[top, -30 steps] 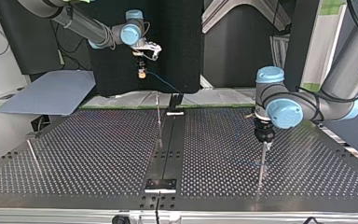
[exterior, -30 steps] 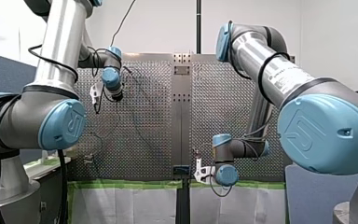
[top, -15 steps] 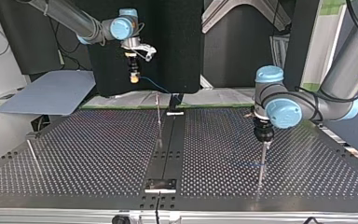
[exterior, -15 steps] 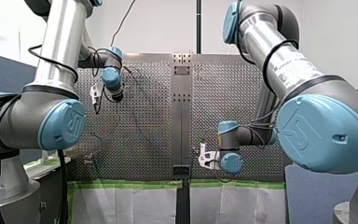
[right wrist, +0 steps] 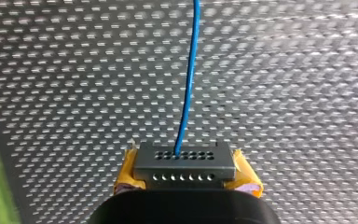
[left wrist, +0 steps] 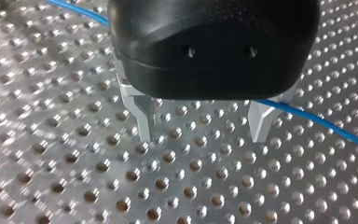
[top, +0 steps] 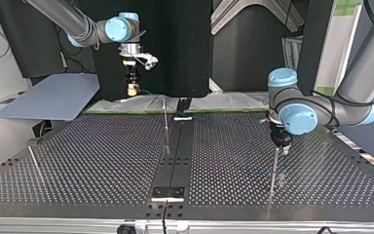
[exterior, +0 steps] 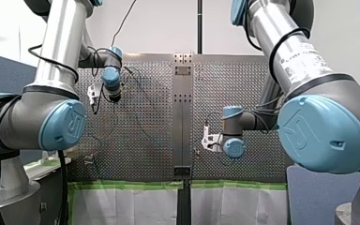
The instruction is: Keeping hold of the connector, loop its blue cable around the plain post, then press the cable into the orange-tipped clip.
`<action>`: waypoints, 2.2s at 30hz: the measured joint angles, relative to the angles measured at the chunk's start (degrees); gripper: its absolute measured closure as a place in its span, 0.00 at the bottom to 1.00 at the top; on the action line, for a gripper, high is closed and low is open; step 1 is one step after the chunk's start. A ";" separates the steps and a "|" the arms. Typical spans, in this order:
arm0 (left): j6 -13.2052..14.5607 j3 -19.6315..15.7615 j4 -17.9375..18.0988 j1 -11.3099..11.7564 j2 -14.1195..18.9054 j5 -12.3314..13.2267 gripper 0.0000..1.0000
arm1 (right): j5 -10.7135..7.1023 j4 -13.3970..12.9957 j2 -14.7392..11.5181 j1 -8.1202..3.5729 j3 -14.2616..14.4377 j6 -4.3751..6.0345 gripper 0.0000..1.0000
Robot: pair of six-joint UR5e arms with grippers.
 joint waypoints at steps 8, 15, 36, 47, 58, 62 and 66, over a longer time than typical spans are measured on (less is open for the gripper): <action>-4.27 -0.71 0.84 0.95 0.17 -0.18 0.00 | -0.02 -0.27 -1.97 -0.05 0.03 -0.07 1.00; -7.74 -3.70 3.83 3.65 1.64 2.91 0.00 | -0.05 0.25 -2.02 0.11 0.07 -0.38 1.00; -19.48 -9.35 11.92 5.23 6.47 11.64 0.00 | -0.88 -2.00 0.00 1.80 4.83 -0.74 1.00; -25.60 -11.45 13.64 4.98 10.18 10.28 0.00 | -0.71 -5.03 5.92 1.01 4.58 -0.04 1.00; -28.13 -11.53 9.75 3.06 12.75 9.81 0.00 | -0.35 -5.11 7.52 -0.16 4.49 0.78 1.00; -26.88 -11.93 8.48 2.22 14.08 9.72 0.00 | -0.36 -5.19 7.58 -0.62 4.38 0.80 1.00; -26.10 -12.81 7.94 1.55 15.23 9.74 0.00 | -0.79 -5.24 7.67 -0.98 4.15 0.81 1.00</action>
